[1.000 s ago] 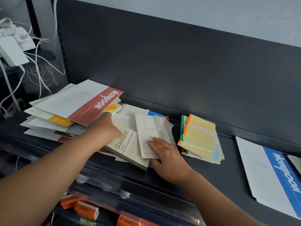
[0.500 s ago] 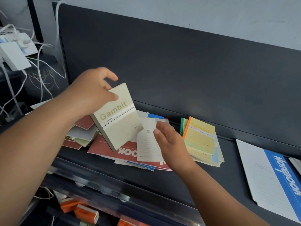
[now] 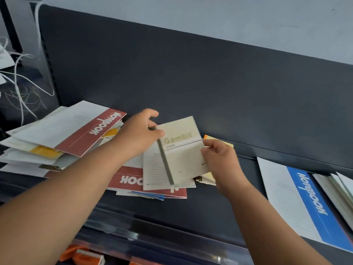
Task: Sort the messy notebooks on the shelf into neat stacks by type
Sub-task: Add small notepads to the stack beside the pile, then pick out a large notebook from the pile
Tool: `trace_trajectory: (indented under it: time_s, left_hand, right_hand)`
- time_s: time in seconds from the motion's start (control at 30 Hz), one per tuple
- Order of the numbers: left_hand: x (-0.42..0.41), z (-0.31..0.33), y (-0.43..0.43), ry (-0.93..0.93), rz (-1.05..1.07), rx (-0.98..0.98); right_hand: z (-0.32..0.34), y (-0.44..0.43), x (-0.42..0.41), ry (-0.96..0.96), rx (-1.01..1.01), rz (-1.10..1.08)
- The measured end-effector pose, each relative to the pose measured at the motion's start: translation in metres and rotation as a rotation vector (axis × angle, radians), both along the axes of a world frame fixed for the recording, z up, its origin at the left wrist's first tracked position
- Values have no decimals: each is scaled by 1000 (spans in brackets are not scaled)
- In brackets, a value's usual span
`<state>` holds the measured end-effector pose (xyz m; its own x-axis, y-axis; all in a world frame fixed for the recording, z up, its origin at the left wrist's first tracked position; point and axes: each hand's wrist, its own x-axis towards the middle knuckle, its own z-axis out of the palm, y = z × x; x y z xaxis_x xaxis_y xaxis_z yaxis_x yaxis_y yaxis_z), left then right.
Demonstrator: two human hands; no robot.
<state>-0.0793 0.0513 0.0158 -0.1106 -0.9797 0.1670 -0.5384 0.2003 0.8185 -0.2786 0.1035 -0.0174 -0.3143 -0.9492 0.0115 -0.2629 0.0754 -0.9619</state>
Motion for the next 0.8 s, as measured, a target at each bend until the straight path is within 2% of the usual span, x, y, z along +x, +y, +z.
trace_trajectory:
  time_s: [0.17, 0.27, 0.4, 0.53, 0.63, 0.73, 0.8]
  left_hand:
    - [-3, -28, 10, -469, -32, 193]
    - [-3, -44, 14, -621, -72, 279]
    - [-1, -66, 15, -809, -93, 307]
    - [4, -78, 21, -861, -129, 304]
    - [6, -81, 26, -875, -144, 281]
    - [11, -80, 30, -839, -185, 274]
    - [12, -78, 34, -765, -224, 276]
  right_hand:
    - [-7, -14, -45, 34, 42, -240]
    - [-17, -20, -61, 83, 97, -300]
    - [-30, -26, -67, 273, 176, -292]
    - [-34, -22, -61, 543, 246, -228]
    - [-27, -12, -38, 765, 81, -169]
    - [-23, 5, 2, 754, -132, 107]
    - [-29, 15, 25, 817, -103, 347]
